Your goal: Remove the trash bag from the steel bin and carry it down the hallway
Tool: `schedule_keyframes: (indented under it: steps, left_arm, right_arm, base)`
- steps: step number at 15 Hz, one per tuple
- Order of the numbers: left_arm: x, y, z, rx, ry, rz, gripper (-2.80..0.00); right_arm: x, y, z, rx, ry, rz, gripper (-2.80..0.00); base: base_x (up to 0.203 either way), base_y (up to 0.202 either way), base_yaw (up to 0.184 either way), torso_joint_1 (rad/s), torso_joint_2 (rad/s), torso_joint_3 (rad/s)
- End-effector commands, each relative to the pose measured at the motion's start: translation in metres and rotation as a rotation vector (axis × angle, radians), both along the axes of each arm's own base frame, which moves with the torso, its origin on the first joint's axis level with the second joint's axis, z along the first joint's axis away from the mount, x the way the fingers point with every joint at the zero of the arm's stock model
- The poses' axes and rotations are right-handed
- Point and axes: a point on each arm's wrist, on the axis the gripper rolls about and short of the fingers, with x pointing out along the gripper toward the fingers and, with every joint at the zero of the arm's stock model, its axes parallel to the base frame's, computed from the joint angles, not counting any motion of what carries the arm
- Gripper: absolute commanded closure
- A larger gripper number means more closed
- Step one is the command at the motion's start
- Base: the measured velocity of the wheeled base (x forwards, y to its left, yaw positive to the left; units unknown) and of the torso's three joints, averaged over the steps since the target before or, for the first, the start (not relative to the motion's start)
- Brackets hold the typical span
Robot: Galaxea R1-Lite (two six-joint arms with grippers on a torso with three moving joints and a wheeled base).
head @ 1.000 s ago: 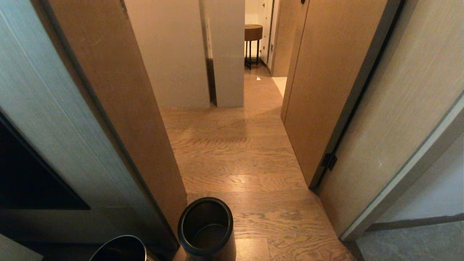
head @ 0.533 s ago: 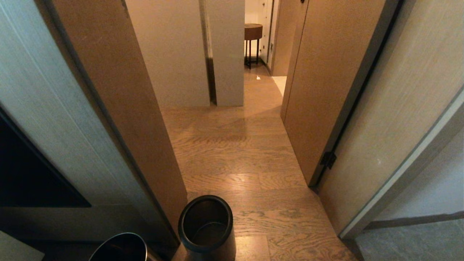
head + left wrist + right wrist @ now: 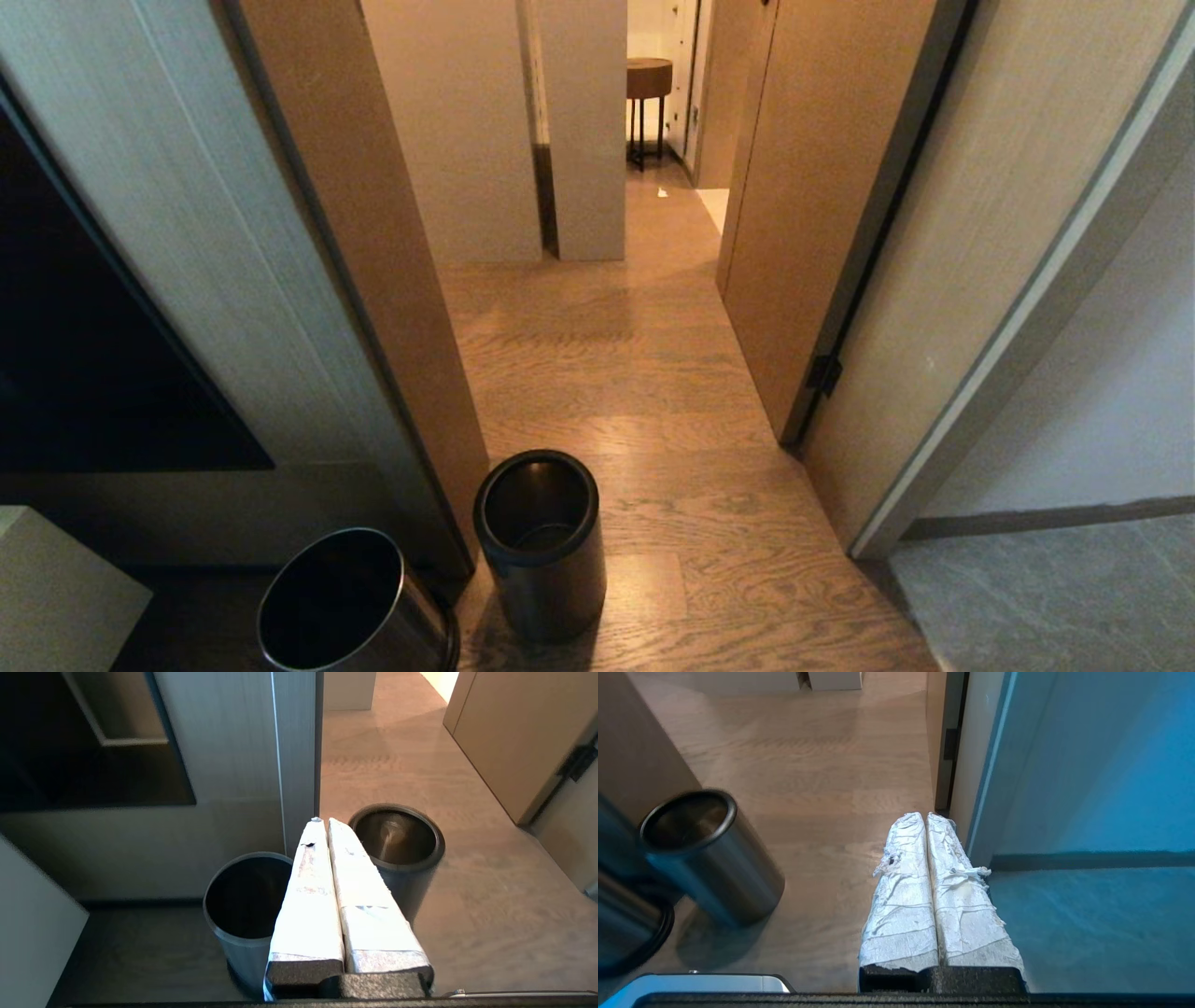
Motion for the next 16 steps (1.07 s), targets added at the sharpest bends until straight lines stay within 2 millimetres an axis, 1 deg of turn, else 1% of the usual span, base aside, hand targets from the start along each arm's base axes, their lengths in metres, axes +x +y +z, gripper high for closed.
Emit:
schedule_keyframes:
  steps: [1,8,16]
  left_arm:
    - [0.0009,0.0,-0.0035,0.0,0.012,0.001,0.0]
    - [0.0009,0.0,-0.0035,0.001,0.012,0.001,0.0]
    - [0.0009,0.0,-0.0035,0.005,0.012,-0.001,0.0]
  right_arm:
    - [0.0001,0.0,0.0,-0.001,0.001,0.001,0.0]
    - [0.0001,0.0,0.0,-0.001,0.001,0.001,0.0]
    - [0.0001,0.0,0.0,-0.001,0.001,0.001,0.0]
  base:
    - [-0.192,0.0,0.001,0.007,0.0,0.002]
    - [-0.185,0.0,-0.001,0.002,0.0,0.001]
    - [0.0,0.0,0.0,0.0,0.0,0.0]
